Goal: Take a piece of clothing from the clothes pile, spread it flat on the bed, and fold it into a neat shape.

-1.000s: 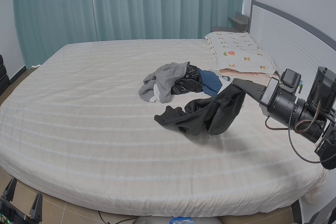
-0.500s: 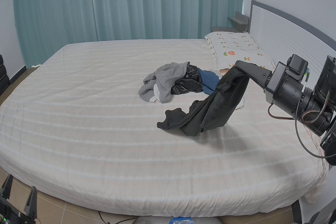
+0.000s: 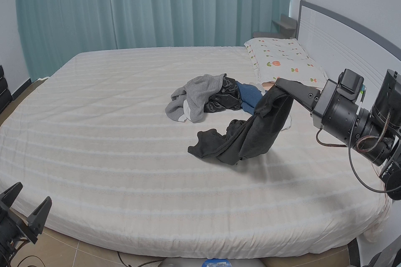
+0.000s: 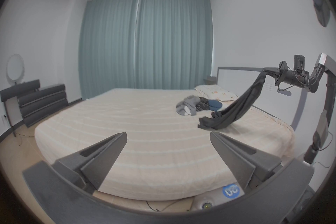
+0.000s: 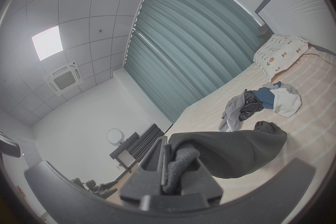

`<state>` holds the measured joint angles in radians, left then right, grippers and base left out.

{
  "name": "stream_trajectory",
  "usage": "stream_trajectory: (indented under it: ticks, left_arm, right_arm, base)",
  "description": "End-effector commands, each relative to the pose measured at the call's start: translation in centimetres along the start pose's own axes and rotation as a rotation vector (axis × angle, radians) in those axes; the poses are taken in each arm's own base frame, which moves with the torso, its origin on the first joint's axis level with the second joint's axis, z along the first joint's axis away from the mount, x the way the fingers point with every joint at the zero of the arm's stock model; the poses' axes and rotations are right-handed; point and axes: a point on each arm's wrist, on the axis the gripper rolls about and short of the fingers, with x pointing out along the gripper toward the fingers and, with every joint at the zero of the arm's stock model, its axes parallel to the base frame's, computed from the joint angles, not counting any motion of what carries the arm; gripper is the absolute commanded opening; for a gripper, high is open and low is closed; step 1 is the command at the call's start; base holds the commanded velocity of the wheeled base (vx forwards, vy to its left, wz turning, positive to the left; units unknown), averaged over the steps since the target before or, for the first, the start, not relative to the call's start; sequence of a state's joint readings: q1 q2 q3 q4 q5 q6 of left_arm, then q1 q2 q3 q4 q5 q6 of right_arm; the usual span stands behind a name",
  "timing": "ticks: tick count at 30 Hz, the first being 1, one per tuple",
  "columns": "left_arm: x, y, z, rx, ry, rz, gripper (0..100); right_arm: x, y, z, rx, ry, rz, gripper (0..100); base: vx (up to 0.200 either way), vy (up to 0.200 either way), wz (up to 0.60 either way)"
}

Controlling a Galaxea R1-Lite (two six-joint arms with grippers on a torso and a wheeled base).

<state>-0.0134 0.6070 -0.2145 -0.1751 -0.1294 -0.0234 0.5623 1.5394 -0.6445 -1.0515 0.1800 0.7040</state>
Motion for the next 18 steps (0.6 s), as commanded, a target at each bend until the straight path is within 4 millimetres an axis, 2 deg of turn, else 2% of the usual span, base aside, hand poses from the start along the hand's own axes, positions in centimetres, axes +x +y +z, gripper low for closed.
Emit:
stream_trajectory:
  ticks: [1, 3, 8, 11, 12, 13, 16, 17, 18]
  left_arm:
    - [7.4, -0.5, 1.2, -0.022, 0.232, -0.154, 100]
    - [8.2, -0.6, 1.2, -0.016, 0.245, -0.169, 100]
    - [12.6, -1.7, 0.7, -0.004, 0.352, -0.220, 100]
    - [16.0, -2.8, 0.0, 0.016, 0.403, -0.259, 100]
    - [16.0, -2.8, 0.0, 0.016, 0.403, -0.259, 100]
    - [18.2, -3.9, -0.6, 0.032, 0.419, -0.287, 100]
    - [21.4, -6.2, -1.6, 0.044, 0.410, -0.334, 100]
    - [21.7, -6.4, -1.6, 0.042, 0.403, -0.334, 100]
    - [23.1, -7.7, -1.4, 0.016, 0.357, -0.344, 100]
  right_arm:
    - [0.0, -0.4, -0.3, 0.012, 0.011, -0.013, 0]
    - [-0.1, -0.4, -0.4, 0.017, 0.015, -0.015, 0]
    - [0.1, -0.4, -0.4, 0.017, 0.012, -0.016, 0]
    - [0.2, 0.1, 0.3, 0.011, -0.012, 0.004, 0]
    - [0.2, 0.1, 0.3, 0.011, -0.012, 0.004, 0]
    - [0.3, 0.4, 0.8, 0.007, -0.033, 0.014, 0]
    - [0.6, 0.9, 1.3, 0.001, -0.052, 0.032, 0]
    - [0.6, 0.9, 1.4, 0.001, -0.054, 0.034, 0]
    - [0.8, 1.2, 1.6, -0.002, -0.062, 0.046, 0]
  base:
    - [0.000, 0.000, 0.00]
    - [0.000, 0.000, 0.00]
    - [0.000, 0.000, 0.00]
    - [0.000, 0.000, 0.00]
    - [0.000, 0.000, 0.00]
    - [0.000, 0.000, 0.00]
    - [0.000, 0.000, 0.00]
    - [0.000, 0.000, 0.00]
    - [0.000, 0.000, 0.00]
